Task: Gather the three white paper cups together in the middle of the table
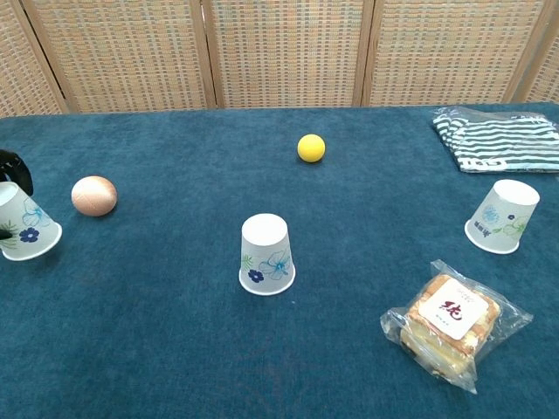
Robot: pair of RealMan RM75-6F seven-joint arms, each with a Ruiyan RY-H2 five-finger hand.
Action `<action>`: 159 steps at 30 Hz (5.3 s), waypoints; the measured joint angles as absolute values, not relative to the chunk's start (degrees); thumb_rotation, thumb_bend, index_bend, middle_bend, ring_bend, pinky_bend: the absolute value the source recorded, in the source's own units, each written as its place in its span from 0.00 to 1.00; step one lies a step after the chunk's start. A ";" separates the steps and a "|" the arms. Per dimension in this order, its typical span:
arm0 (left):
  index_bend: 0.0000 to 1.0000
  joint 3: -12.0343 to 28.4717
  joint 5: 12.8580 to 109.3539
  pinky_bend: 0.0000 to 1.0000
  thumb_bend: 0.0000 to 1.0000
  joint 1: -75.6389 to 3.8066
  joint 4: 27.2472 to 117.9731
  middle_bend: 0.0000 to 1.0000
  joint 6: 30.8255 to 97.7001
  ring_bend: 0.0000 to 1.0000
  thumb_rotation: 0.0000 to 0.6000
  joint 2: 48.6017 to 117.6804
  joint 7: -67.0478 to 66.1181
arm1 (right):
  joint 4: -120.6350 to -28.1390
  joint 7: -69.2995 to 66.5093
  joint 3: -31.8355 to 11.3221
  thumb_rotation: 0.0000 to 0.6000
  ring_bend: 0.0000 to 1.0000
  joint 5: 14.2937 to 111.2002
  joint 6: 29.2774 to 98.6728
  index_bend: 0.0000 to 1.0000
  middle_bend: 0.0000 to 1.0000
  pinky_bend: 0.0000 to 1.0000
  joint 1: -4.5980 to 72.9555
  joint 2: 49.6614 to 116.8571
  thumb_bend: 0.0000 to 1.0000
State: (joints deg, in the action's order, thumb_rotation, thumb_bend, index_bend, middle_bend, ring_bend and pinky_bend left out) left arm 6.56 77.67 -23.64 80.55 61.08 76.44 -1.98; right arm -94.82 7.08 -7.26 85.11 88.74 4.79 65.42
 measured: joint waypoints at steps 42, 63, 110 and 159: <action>0.00 6.98 67.25 0.23 0.18 -41.94 91.98 0.00 49.90 0.01 1.00 88.34 -26.49 | -94.37 3.25 -7.66 1.00 0.00 83.37 87.35 0.00 0.00 0.00 5.02 64.33 0.00; 0.00 3.87 75.41 0.00 0.18 -27.11 106.83 0.00 74.17 0.00 1.00 66.08 -19.60 | -93.02 2.58 -7.79 1.00 0.03 83.28 74.23 0.07 0.13 0.00 12.11 61.41 0.00; 0.00 3.80 80.56 0.00 0.18 -12.59 91.60 0.00 83.06 0.00 1.00 61.43 5.47 | -73.92 -5.64 -10.39 1.00 0.48 74.38 52.00 0.49 0.58 0.57 31.81 78.45 0.33; 0.00 4.55 81.42 0.00 0.18 -11.36 94.66 0.00 79.55 0.00 1.00 57.27 7.71 | -106.99 43.80 -16.99 1.00 0.48 34.34 62.99 0.50 0.58 0.57 65.23 89.20 0.35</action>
